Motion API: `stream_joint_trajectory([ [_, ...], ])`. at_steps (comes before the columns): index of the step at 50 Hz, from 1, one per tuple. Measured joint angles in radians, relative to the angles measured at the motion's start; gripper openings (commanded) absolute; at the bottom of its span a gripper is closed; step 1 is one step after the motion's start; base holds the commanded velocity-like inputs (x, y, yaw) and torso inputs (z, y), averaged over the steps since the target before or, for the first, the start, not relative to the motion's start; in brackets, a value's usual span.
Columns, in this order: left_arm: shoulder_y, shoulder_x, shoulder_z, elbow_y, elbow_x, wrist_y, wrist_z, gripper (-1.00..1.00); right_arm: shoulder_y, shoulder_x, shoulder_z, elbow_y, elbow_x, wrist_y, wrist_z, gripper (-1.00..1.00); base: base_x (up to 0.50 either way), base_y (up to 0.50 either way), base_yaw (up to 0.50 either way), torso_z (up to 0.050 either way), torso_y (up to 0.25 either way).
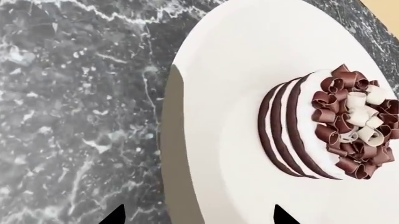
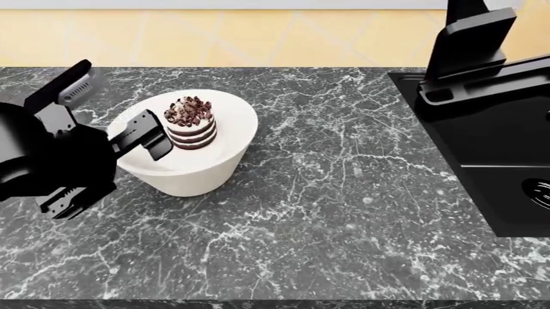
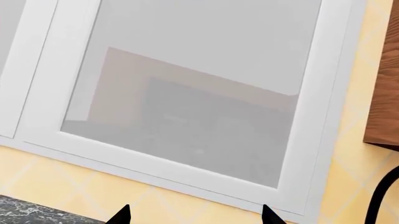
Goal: Pick up the bowl with cake and place it on the tray. Pick up the cupcake and place it on the tray.
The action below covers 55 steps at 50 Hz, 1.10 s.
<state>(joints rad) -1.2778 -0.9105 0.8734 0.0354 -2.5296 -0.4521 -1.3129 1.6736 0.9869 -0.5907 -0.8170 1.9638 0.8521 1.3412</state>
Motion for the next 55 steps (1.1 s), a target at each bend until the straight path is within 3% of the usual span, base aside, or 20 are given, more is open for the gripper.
stream_joint_trajectory([
  [4,0.005,0.005,0.008,-0.012,0.008,-0.004,0.006,1.00,0.000,-0.001,-0.001,-0.001,0.000,-0.001,0.000,1.00,0.00,0.00,0.00,0.000,0.000],
  [5,0.006,0.006,0.010,-0.014,0.010,-0.005,0.007,-1.00,0.000,-0.001,-0.001,-0.001,0.000,-0.001,0.000,1.00,0.00,0.00,0.00,0.000,0.000],
  [26,0.020,-0.009,-0.012,-0.003,-0.006,0.025,0.022,-1.00,-0.002,0.002,-0.004,-0.003,-0.004,-0.007,-0.002,1.00,0.00,0.00,0.00,0.000,0.000],
  [55,-0.011,-0.094,-0.109,0.188,-0.186,0.116,-0.048,-1.00,0.018,0.019,-0.002,0.008,0.004,-0.006,-0.003,1.00,0.00,0.00,0.00,0.000,0.001],
])
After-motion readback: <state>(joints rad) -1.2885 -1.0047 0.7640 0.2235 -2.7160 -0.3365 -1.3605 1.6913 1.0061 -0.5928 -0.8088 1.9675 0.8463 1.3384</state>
